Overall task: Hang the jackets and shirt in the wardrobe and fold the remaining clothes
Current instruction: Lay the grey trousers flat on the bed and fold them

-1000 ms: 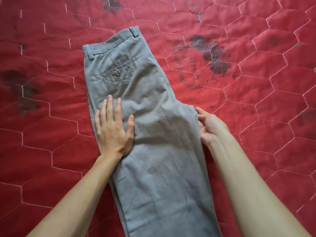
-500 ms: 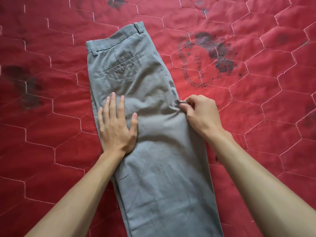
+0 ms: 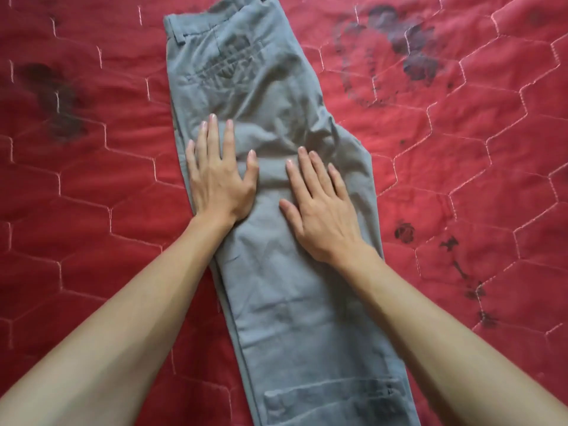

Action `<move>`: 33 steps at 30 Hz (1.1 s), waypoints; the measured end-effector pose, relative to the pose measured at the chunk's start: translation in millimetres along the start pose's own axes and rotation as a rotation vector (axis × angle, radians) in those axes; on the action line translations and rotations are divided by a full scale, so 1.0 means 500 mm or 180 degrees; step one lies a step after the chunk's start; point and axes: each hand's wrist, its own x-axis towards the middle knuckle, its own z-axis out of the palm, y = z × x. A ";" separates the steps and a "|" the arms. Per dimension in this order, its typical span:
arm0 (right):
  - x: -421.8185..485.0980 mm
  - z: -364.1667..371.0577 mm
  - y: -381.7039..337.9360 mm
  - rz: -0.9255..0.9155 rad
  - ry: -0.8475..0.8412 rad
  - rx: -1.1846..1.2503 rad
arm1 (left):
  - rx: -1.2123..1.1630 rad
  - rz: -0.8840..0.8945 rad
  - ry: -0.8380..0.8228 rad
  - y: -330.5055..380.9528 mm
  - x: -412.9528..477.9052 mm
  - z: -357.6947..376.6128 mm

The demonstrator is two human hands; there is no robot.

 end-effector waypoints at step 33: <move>-0.822 -0.167 -0.014 0.2310 -0.1427 0.2356 | -0.2031 -0.2618 -0.1237 0.154 -0.908 -0.273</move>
